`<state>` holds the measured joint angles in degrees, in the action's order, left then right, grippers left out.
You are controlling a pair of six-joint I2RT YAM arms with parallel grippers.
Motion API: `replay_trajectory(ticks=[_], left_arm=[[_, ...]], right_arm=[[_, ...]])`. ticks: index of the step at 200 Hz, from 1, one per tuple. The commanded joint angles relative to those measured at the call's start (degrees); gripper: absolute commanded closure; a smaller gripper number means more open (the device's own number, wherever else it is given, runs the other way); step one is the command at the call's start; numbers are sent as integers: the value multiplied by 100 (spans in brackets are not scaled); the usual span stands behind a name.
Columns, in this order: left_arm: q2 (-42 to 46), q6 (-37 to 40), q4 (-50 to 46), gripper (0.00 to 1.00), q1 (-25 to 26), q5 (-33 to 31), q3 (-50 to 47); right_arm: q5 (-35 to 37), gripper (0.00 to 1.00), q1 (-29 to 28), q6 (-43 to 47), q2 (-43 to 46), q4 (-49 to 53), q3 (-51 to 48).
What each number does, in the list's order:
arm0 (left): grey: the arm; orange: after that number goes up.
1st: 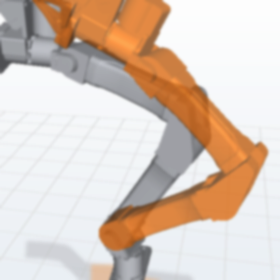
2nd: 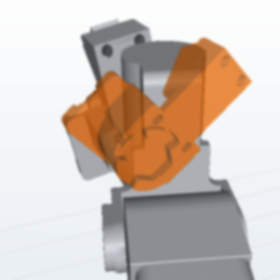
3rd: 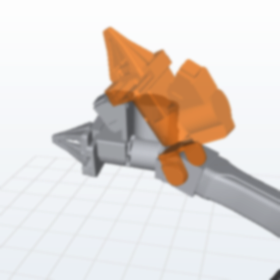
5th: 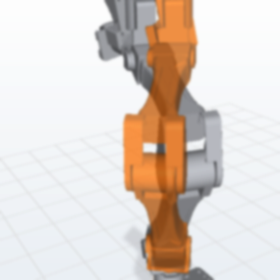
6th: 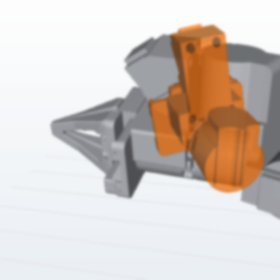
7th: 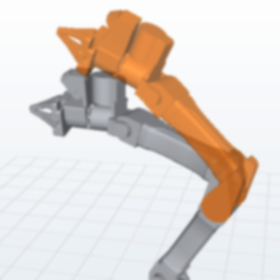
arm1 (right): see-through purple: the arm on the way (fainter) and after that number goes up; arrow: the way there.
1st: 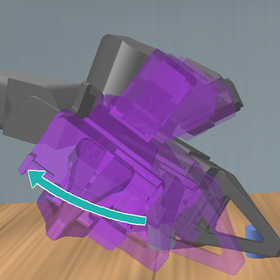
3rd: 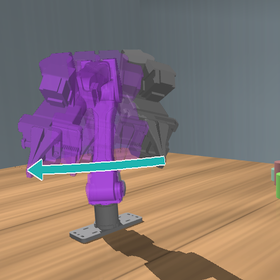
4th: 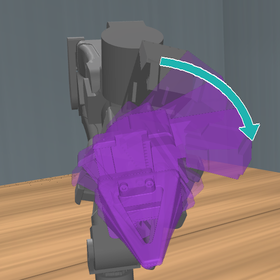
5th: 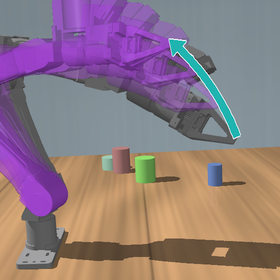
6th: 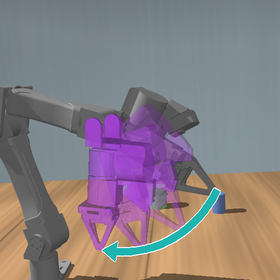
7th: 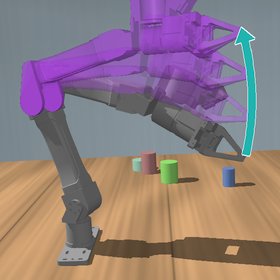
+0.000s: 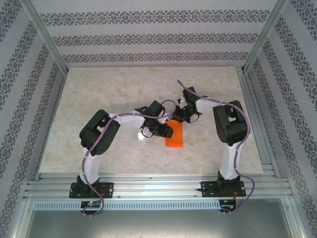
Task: Fold a paper plane with a square sheet of paper (fold left side to right side)
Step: First fold the square sheet of paper in half at the center of the table.
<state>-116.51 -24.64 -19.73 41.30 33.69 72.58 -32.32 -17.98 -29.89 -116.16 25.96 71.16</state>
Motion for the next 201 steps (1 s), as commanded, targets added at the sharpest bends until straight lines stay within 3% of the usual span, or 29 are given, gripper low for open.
replay_trajectory(ticks=[1, 113, 147, 201], left_arm=[[173, 363, -677, 64, 713, 902, -260], [424, 438, -557, 66, 730, 757, -528], [969, 453, -383, 66, 711, 682, -789], [1681, 251, -147, 68, -52, 663, -574]], right_arm=[[1087, 99, -13, 17, -389, -179, 21], [1052, 99, -13, 28, -398, -175, 21], [1036, 99, -13, 54, -393, -162, 22], [687, 98, -11, -13, -135, -586, -27]])
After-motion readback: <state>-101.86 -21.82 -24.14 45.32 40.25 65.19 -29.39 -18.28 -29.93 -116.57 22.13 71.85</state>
